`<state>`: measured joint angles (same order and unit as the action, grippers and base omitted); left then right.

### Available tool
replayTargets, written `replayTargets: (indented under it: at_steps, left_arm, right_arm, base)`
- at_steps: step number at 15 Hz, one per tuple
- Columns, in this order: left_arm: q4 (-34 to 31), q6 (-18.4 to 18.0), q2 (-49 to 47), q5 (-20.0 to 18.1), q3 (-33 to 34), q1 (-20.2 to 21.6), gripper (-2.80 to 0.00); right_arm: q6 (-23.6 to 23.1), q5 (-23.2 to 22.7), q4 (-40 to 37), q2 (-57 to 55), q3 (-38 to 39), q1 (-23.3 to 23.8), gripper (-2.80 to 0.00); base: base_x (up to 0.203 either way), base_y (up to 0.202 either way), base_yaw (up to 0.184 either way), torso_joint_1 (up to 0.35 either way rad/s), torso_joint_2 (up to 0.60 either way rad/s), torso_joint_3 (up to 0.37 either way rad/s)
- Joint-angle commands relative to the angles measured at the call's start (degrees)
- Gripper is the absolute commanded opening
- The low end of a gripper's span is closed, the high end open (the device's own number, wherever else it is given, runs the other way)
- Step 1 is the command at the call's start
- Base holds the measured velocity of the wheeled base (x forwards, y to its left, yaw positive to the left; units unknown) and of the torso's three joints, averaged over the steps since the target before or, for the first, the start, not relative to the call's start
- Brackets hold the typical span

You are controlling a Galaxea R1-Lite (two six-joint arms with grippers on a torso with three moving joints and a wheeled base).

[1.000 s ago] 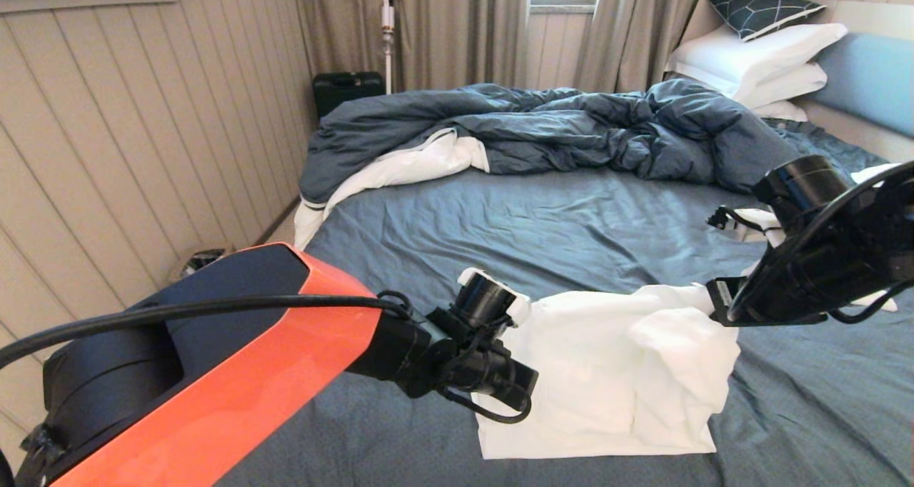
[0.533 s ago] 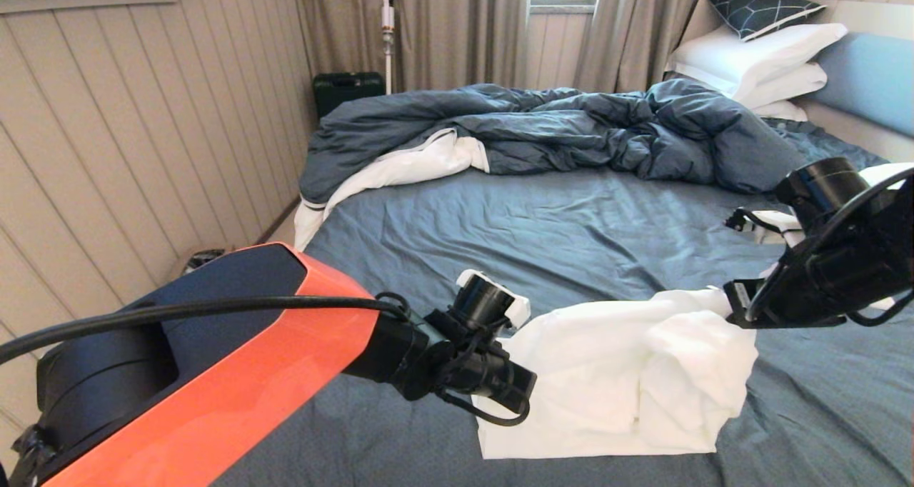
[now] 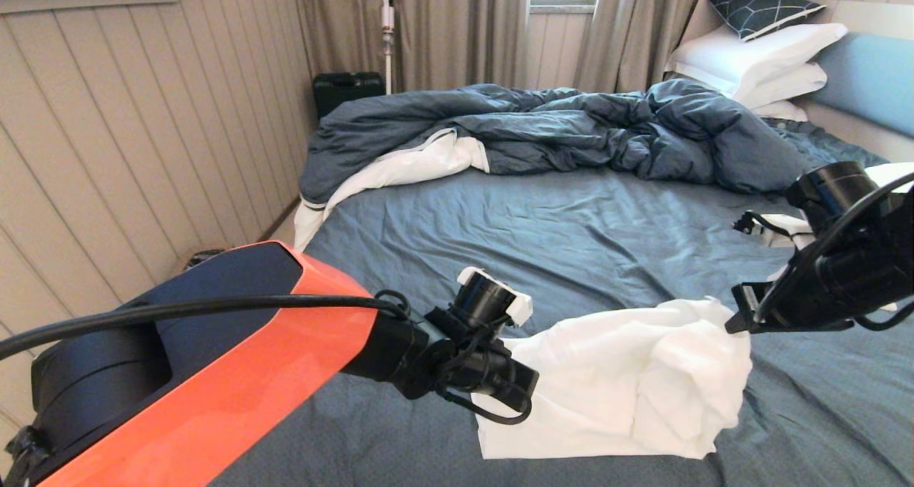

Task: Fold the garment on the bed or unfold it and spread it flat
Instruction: Unford the white T-shirt

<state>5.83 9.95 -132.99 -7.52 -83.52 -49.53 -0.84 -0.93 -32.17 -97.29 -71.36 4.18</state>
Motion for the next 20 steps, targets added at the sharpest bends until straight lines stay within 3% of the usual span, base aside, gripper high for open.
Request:
replayTargets:
  at_steps: [1, 5, 8, 11, 15, 20]
  left_arm:
    - [0.06, 0.07, 0.57, -0.04, 0.0, 0.02, -2.8]
    - [-0.03, 0.12, 0.63, -0.04, -0.36, 0.01, -2.8]
    - [0.06, 0.16, 0.8, -0.04, -0.07, 0.05, -2.8]
    - [-0.02, 0.16, 1.41, 0.05, 0.2, 0.05, -2.8]
    - [-0.3, 0.07, 1.31, 0.05, -1.05, 0.05, -2.8]
    - [-0.38, 0.07, 0.54, 0.05, -1.38, 0.22, -2.8]
  right_arm:
    - [-0.13, -0.15, -0.18, -0.27, 0.1, -0.03, 0.0]
    - [-0.83, -0.54, 0.31, -0.86, 0.82, 1.44, 0.0]
    - [-0.38, -0.78, 5.66, -3.5, 3.69, 2.3, 0.0]
    - [-0.7, -4.54, 9.15, -2.94, 8.92, 5.74, 0.0]
    - [-6.08, -7.03, 9.85, 1.31, 18.8, 9.34, 0.0]
    - [-9.86, -7.51, 12.74, 0.65, 23.15, 13.39, 0.0]
  base:
    - [0.0, 0.0, 0.0, 0.0, 0.0, 0.0]
    - [0.0, 0.0, 0.0, 0.0, 0.0, 0.0]
    - [0.0, 0.0, 0.0, 0.0, 0.0, 0.0]
    - [0.0, 0.0, 0.0, 0.0, 0.0, 0.0]
    - [0.0, 0.0, 0.0, 0.0, 0.0, 0.0]
    - [0.0, 0.0, 0.0, 0.0, 0.0, 0.0]
